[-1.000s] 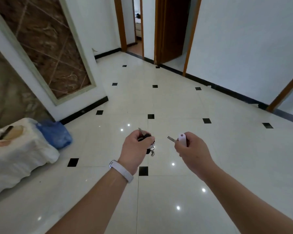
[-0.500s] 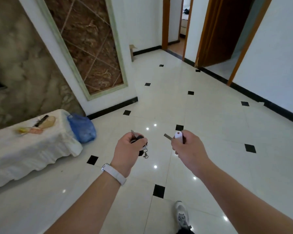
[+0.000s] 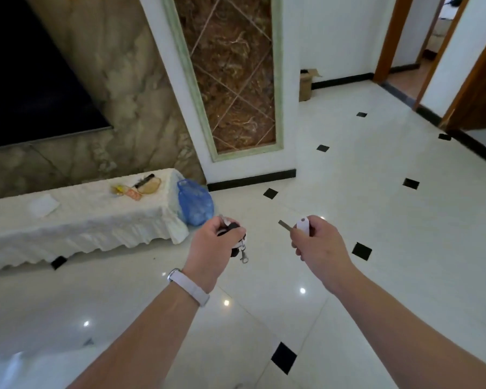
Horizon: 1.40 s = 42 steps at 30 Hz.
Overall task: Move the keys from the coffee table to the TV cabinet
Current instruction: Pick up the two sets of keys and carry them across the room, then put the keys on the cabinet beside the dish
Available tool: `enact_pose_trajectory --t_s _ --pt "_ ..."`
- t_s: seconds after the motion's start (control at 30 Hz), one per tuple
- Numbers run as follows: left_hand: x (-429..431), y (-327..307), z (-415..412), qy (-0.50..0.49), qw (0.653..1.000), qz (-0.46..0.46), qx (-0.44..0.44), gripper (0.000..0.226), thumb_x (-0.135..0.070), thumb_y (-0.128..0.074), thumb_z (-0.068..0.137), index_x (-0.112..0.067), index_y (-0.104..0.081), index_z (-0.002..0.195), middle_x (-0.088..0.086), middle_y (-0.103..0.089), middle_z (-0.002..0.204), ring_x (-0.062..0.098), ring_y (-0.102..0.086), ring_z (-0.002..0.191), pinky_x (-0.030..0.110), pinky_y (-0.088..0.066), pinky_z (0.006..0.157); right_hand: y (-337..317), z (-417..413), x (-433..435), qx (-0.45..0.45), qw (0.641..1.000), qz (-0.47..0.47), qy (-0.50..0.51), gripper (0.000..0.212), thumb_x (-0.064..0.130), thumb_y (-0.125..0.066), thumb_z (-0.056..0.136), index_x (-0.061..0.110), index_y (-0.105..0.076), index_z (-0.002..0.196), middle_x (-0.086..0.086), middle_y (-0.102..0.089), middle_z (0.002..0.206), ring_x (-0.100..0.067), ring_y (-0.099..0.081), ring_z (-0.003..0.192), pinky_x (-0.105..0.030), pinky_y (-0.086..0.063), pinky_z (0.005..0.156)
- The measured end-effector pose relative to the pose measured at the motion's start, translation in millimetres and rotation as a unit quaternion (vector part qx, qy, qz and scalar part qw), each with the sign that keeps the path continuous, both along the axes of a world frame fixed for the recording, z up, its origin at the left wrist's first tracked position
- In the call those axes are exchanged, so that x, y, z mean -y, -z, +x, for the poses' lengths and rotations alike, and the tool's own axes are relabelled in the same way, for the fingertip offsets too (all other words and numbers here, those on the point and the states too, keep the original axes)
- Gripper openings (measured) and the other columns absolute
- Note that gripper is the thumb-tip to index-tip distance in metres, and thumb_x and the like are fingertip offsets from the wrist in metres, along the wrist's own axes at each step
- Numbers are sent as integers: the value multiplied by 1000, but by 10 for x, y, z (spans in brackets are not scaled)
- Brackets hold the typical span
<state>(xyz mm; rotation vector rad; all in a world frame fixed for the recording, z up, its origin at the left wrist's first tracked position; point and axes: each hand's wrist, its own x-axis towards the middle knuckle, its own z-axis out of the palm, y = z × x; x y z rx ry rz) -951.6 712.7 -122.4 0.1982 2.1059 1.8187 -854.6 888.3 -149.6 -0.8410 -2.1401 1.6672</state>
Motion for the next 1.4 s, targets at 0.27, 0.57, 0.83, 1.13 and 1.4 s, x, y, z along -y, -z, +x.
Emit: enact_pose_trajectory --t_s 0.27,0.57,0.83,1.13,1.4 --pt "206 208 -812 -83 996 -2 12 10 -21 -73 72 -16 -66 75 4 -67 70 17 -61 64 27 -50 57 -15 -1008 3 22 997 20 -71 44 45 -46 69 3 -55 76 -14 -64 70 -11 -52 50 -30 -44 51" --pt "231 331 -2430 -116 992 33 40 9 -19 -72 75 -17 -64 73 2 -62 66 16 -56 61 29 -47 56 -139 -2642 -8 48 992 57 -101 32 35 -51 75 2 -54 76 -6 -58 64 -13 -50 53 -33 -43 52" --pt "506 258 -3816 -148 989 11 1 12 -18 -71 76 -19 -62 68 -5 -61 58 12 -56 56 25 -46 52 -260 -4156 320 44 985 100 -132 18 26 -57 85 10 -60 79 -16 -68 77 -15 -53 58 -32 -46 53" --pt "578 489 -4922 -205 978 -20 25 25 -31 -70 61 -12 -67 77 9 -65 70 20 -59 66 38 -49 65 31 -5501 260 70 977 84 -181 19 30 -57 87 12 -61 80 -15 -68 76 -12 -55 56 -33 -49 53" --pt "320 533 -6161 -272 960 -54 29 7 -15 -73 77 -14 -70 83 7 -72 75 15 -67 67 31 -56 61 289 -7121 21 75 960 37 -267 8 21 -61 86 26 -61 80 -4 -67 77 -16 -62 66 -29 -50 58"
